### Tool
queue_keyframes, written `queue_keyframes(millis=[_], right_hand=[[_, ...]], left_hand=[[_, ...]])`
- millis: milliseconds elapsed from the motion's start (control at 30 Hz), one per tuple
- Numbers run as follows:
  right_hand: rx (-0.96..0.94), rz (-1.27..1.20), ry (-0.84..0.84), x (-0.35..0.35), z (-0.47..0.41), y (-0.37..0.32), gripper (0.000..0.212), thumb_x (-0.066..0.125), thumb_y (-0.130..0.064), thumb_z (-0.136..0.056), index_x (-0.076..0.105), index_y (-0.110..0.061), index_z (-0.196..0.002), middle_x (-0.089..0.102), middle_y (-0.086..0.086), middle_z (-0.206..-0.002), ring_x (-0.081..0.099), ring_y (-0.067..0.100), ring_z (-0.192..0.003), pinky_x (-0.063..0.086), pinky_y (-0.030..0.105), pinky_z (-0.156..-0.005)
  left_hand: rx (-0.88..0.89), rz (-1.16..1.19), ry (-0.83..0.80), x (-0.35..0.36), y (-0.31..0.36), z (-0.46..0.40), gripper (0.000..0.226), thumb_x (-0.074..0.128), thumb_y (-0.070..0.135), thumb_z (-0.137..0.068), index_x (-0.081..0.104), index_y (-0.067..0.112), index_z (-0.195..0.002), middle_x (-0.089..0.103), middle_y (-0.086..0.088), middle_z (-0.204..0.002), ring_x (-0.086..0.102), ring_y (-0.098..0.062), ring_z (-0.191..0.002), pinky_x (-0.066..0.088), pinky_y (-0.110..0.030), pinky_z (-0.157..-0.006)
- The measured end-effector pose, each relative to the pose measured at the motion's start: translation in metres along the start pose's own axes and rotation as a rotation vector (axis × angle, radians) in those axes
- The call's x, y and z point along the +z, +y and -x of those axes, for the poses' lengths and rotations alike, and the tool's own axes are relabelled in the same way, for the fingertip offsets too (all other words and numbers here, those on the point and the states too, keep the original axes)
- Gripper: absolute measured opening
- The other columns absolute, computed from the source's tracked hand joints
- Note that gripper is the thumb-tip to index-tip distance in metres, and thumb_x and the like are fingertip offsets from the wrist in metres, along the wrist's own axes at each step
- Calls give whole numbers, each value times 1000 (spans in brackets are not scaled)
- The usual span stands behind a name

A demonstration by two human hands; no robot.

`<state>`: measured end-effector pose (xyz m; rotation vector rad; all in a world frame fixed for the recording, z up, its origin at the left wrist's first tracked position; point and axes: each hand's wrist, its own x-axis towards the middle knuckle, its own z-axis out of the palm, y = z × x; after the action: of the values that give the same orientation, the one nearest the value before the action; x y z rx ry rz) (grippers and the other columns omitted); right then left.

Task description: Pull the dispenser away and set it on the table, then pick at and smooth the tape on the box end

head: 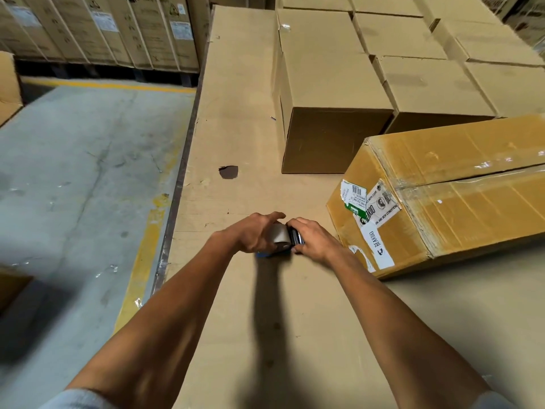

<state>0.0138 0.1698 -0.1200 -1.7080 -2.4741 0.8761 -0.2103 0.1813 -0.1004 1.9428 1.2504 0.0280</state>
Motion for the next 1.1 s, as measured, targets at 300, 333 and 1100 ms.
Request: queue_keyframes(millis=[300, 333, 1100], right_hand=[[50, 16, 2, -4, 9, -5, 62, 87, -28, -84, 57, -18, -138, 65, 4, -128, 62, 31, -119, 53, 43, -97], [68, 24, 4, -8, 12, -6, 68, 87, -26, -84, 54, -19, -143, 64, 5, -134, 61, 31, -123, 53, 44, -100], [143, 222, 531, -190, 146, 5, 48, 36, -29, -113, 43, -19, -159, 34, 3, -171, 23, 22, -161, 17, 48, -130]], left_hand=[[8, -113, -9, 3, 5, 3, 107, 87, 28, -93, 18, 22, -175, 64, -11, -156, 62, -39, -134, 51, -44, -109], [13, -127, -1, 3, 6, 4, 111, 90, 27, -90, 17, 22, -175, 59, -10, -161, 59, -38, -139, 50, -44, -112], [324, 268, 634, 57, 232, 8, 69, 32, 42, -119, 12, 8, -176, 15, -10, -185, 15, -19, -170, 12, -25, -134]])
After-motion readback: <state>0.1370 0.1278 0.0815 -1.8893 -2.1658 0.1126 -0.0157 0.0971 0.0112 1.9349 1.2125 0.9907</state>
